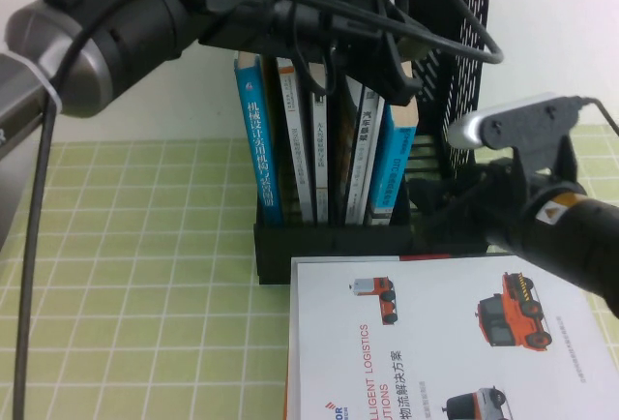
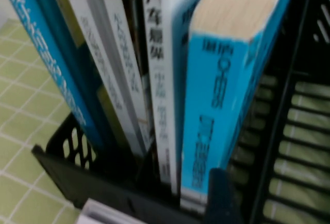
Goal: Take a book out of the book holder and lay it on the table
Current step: Hold the bookshelf, then pick up the right side book from the book shelf
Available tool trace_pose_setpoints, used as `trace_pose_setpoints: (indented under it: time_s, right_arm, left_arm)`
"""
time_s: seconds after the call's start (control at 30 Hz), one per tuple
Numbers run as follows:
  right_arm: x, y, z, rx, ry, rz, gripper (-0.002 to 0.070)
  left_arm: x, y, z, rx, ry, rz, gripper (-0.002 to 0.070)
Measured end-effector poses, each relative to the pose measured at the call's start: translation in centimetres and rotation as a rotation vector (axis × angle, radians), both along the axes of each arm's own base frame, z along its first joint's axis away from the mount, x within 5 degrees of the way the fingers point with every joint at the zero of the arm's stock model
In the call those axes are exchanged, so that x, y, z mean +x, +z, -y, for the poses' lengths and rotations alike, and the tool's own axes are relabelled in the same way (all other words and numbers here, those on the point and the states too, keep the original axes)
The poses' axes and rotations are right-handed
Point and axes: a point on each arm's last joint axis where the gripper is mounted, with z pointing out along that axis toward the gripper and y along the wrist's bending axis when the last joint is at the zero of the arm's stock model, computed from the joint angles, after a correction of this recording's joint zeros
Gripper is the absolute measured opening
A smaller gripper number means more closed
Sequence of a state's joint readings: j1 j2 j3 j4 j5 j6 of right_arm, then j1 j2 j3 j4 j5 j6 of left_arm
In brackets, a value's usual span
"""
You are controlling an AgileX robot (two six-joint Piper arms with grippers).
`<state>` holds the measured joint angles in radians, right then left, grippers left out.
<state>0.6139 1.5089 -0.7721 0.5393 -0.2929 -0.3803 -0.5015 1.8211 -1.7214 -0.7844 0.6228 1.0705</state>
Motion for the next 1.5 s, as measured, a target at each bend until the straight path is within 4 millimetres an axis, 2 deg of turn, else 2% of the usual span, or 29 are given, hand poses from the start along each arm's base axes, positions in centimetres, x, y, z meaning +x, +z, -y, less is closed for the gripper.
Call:
trace_pose_setpoints:
  time_s: [0.23, 0.77, 0.93, 1.2, 1.27, 1.4, 1.5]
  right_arm:
    - [1.8, -0.9, -1.4, 0.044, -0.009, -0.003, 0.0447]
    - [2.3, -0.1, -2.1, 0.127, 0.009, 0.073, 0.0447]
    - [2.8, -1.0, -2.3, 0.127, -0.003, 0.082, 0.044]
    - [4.6, -4.6, -3.0, 0.137, -0.043, 0.183, 0.0372]
    - [4.7, -4.7, -3.0, 0.144, -0.049, 0.202, 0.0331]
    - [4.8, -4.5, -2.9, 0.151, -0.057, 0.213, 0.0194]
    - [4.7, -4.1, -2.9, 0.146, -0.054, 0.205, 0.0197]
  left_arm:
    - [0.1, -0.1, -0.2, 0.01, 0.007, 0.002, -0.0002]
    - [0.7, 0.0, -1.2, 0.012, 0.042, -0.006, -0.0003]
    - [0.7, 0.0, -1.2, 0.012, 0.044, -0.006, -0.0003]
    - [0.8, 0.0, -1.3, 0.011, 0.047, -0.007, -0.0003]
    - [0.7, 0.1, -1.3, 0.009, 0.048, -0.008, -0.0003]
    - [0.7, 0.1, -1.3, 0.003, 0.054, -0.017, -0.0003]
    - [0.7, 0.0, -1.3, 0.002, 0.054, -0.023, -0.0003]
